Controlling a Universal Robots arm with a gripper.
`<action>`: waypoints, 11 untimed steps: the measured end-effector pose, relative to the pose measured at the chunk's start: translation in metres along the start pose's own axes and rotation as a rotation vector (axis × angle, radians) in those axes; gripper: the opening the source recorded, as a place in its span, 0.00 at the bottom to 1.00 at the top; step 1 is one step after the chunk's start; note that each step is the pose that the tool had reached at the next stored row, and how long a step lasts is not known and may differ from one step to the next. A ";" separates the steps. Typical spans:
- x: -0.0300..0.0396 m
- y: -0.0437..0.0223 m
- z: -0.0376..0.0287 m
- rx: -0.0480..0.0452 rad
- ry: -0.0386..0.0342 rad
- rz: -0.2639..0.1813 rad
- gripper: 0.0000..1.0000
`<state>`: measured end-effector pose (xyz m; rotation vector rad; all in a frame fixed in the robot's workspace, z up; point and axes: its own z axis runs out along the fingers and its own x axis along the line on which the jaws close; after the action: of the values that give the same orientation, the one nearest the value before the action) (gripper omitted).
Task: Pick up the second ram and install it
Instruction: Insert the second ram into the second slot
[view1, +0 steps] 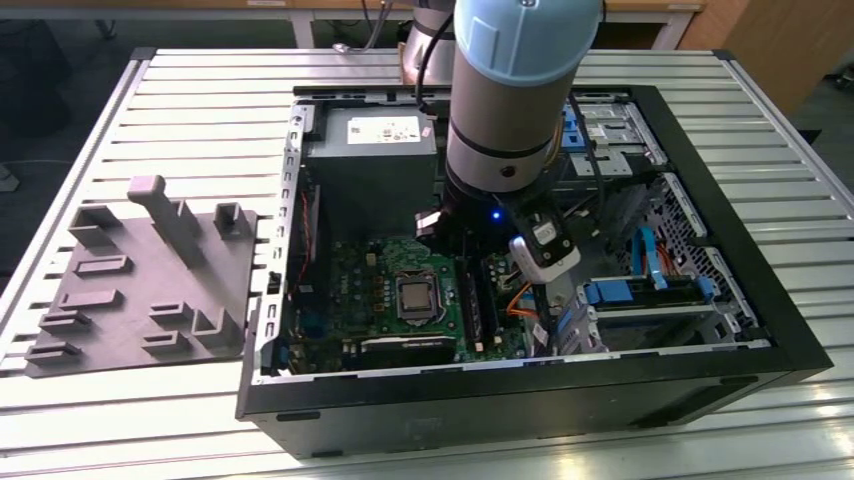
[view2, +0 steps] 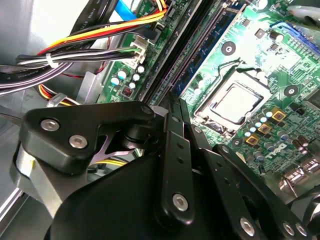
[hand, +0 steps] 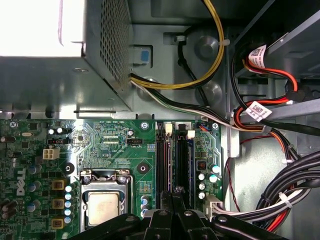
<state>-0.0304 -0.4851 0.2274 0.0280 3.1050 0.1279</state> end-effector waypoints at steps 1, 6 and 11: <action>0.0000 0.0000 0.0001 0.0001 0.0000 0.000 0.11; 0.0001 0.0000 0.0009 0.0002 0.0000 0.000 0.11; 0.0002 0.0000 0.0014 0.0002 0.0000 0.000 0.11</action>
<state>-0.0305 -0.4849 0.2260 0.0280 3.1050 0.1276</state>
